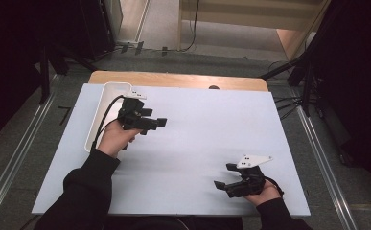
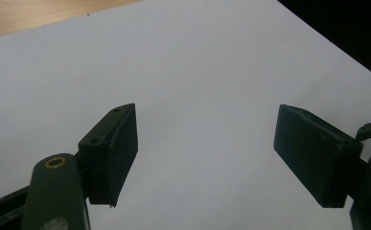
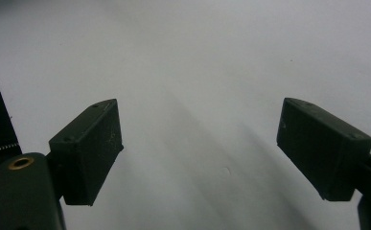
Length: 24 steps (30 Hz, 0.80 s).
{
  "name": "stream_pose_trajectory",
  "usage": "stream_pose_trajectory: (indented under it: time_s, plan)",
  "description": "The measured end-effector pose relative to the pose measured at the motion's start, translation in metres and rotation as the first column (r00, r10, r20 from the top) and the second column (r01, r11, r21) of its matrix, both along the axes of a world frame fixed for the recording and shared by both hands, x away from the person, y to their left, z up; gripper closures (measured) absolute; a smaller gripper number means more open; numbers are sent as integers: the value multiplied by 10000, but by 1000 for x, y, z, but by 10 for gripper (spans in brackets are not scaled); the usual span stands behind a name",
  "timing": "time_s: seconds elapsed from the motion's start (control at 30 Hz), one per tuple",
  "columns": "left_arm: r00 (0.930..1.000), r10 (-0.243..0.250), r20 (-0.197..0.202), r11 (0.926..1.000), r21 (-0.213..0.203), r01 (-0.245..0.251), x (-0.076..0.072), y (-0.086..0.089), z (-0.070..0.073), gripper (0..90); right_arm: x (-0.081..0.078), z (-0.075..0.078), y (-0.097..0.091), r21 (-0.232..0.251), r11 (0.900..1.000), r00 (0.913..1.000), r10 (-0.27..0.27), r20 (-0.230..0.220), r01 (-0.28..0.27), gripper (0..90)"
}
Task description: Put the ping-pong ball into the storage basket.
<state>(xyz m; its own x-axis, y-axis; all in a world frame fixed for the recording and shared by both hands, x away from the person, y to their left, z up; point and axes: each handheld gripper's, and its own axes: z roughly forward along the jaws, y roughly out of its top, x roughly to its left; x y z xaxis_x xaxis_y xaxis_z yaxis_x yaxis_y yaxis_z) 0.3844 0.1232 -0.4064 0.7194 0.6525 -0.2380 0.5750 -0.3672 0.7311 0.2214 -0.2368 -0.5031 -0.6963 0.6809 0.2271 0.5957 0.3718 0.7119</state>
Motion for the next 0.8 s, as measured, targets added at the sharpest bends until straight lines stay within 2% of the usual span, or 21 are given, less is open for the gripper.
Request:
stream_pose_trajectory:
  time_s: [0.23,0.3,0.4,0.47,0.8]
  plan:
    - [9999,-107,119,9998,-155,109,-7,0,-3,238,0,0,0,-16,10000,10000,-11,17,11,142]
    - [9998,-181,112,9998,-64,181,-9,0,-5,237,0,0,0,-17,10000,10000,-40,-4,40,142]
    - [9998,-190,-13,9997,-142,190,-13,1,-8,237,0,0,0,-37,10000,10000,-34,-1,34,142]
    - [9998,-188,-30,9998,-10,188,-14,0,-10,237,0,0,0,-40,10000,10000,-28,31,28,142]
    - [9997,-235,67,9997,29,235,-21,0,-16,237,-1,0,-1,-44,10000,10000,-31,49,32,142]
